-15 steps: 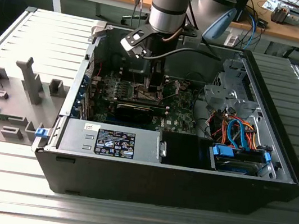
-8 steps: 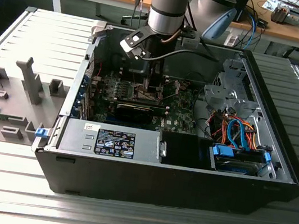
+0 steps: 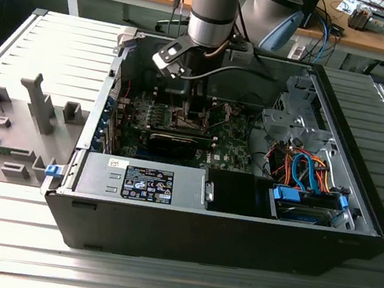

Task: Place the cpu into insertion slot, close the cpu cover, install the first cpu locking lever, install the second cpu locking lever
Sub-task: 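Place the cpu into insertion slot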

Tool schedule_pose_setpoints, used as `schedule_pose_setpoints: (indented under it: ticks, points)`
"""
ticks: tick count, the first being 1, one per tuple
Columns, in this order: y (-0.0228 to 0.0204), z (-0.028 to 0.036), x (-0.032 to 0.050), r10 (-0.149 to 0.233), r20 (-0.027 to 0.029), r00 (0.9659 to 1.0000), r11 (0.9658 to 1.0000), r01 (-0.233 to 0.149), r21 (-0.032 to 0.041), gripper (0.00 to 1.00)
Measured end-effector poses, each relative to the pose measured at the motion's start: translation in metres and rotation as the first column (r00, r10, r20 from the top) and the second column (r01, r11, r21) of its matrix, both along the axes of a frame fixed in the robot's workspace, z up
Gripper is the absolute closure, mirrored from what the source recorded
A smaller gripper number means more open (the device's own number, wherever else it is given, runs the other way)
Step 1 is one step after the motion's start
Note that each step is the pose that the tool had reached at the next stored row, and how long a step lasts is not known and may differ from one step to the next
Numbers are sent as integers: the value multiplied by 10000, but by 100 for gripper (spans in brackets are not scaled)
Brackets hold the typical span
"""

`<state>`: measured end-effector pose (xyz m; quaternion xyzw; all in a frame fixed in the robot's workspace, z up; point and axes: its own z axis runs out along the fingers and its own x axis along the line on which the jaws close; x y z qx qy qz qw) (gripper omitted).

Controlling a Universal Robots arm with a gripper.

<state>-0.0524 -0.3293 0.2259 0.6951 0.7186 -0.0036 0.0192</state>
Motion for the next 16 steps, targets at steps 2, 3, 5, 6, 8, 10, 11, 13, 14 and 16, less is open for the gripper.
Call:
schedule_pose_setpoints:
  ticks: [2,3,5,6,8,10,11,13,14,16]
  points:
    - [2,-30,-14,-1,1,10000,10000,1,1,45]
    - [2,-49,-20,-1,1,10000,10000,1,1,45]
    - [1,-72,-27,-1,0,10000,10000,1,0,45]
    - [1,-93,-32,-2,0,10000,10000,2,1,45]
    - [1,-124,-40,-4,1,10000,10000,4,1,45]
    - [1,-151,-45,-6,0,10000,10000,6,0,45]
    - [2,-170,-49,-10,1,10000,10000,10,1,45]
    - [1,-183,-53,-12,0,10000,10000,12,0,45]
    - [1,-184,-53,-11,-1,10000,10000,11,-2,45]
    - [1,-186,-54,-13,0,10000,10000,13,0,45]
